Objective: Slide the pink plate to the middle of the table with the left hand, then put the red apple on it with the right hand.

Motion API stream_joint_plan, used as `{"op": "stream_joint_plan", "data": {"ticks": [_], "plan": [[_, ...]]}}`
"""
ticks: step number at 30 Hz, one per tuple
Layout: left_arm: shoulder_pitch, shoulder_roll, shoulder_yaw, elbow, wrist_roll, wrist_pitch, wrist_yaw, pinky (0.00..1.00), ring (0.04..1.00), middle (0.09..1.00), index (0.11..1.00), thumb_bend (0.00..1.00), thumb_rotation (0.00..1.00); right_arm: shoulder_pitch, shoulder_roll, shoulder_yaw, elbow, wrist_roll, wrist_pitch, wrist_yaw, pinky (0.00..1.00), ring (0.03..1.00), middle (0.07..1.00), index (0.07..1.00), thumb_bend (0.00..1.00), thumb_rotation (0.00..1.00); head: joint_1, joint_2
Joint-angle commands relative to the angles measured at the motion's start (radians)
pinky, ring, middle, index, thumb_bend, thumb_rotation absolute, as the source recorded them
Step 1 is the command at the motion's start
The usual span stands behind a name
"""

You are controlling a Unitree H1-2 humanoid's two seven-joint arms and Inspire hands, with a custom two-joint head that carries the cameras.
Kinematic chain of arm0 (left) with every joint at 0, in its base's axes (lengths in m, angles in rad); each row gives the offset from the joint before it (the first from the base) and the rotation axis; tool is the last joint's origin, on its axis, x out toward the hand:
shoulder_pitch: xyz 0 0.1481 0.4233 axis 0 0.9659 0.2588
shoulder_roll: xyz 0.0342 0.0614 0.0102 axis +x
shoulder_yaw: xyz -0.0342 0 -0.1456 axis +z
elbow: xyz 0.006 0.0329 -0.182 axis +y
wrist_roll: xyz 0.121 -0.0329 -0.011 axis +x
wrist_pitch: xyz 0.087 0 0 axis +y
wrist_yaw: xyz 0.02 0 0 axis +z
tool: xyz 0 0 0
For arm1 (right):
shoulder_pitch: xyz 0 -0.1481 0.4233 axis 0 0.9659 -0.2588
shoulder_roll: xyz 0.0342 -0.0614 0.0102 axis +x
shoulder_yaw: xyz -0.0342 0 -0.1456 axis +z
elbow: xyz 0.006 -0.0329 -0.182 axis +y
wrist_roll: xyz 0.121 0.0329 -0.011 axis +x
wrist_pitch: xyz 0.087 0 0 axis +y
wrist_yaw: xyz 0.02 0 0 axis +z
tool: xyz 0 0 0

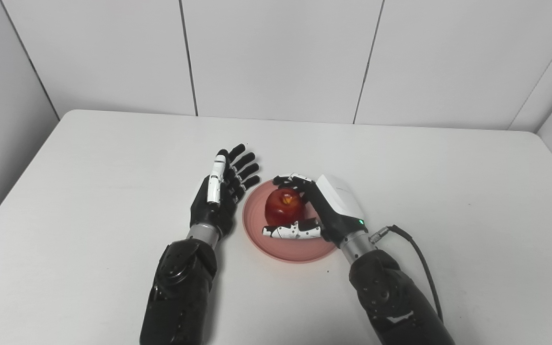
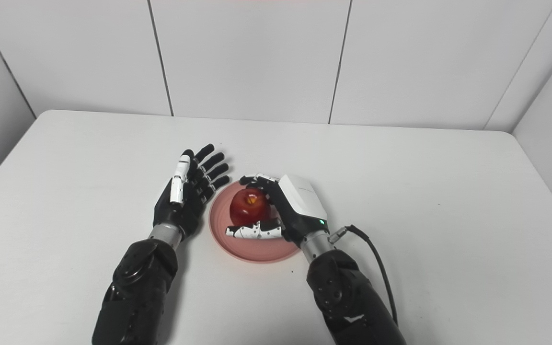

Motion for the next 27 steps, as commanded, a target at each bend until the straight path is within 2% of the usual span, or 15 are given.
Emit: {"op": "stream_joint_plan", "data": {"ticks": [1,8,15,20,25,27], "plan": [[-0.01,-0.003,-0.004,-0.001,0.004,0.032,0.006,0.83,0.841,0.85,0.845,0.36,1.0,-0.023,0.0,-0.013,-0.047,-0.008,0.02,0.008,0.63,0.709,0.763,0.781,1.0,0.48,0.0,0.001],[-0.01,-0.004,0.003,0.001,-0.001,0.031,0.006,0.82,0.836,0.845,0.841,0.35,1.0,-0.011,-0.002,-0.032,-0.081,0.0,0.025,0.022,0.71,0.783,0.811,0.836,1.0,0.5,-0.006,0.0],[-0.009,-0.002,0.003,0.0,0.0,0.032,0.005,0.82,0.839,0.846,0.842,0.35,1.0,0.002,-0.018,-0.05,-0.115,0.0,0.003,0.013,0.78,0.854,0.875,0.905,1.0,0.59,-0.008,-0.001],[-0.008,-0.001,0.003,0.0,0.004,0.033,0.007,0.82,0.839,0.846,0.843,0.35,1.0,0.007,-0.023,-0.07,-0.137,0.002,-0.011,-0.011,0.8,0.884,0.909,0.943,1.0,0.64,-0.013,-0.003],[-0.008,0.001,0.003,-0.004,0.0,0.041,0.006,0.83,0.846,0.856,0.85,0.35,1.0,0.006,-0.022,-0.106,-0.16,0.027,-0.017,-0.029,0.81,0.892,0.922,0.956,1.0,0.65,-0.017,-0.006],[-0.008,0.001,0.005,-0.007,-0.003,0.043,0.006,0.83,0.845,0.854,0.85,0.35,1.0,0.006,-0.017,-0.131,-0.187,0.051,0.011,-0.016,0.8,0.887,0.927,0.962,1.0,0.64,-0.017,-0.006]]}}
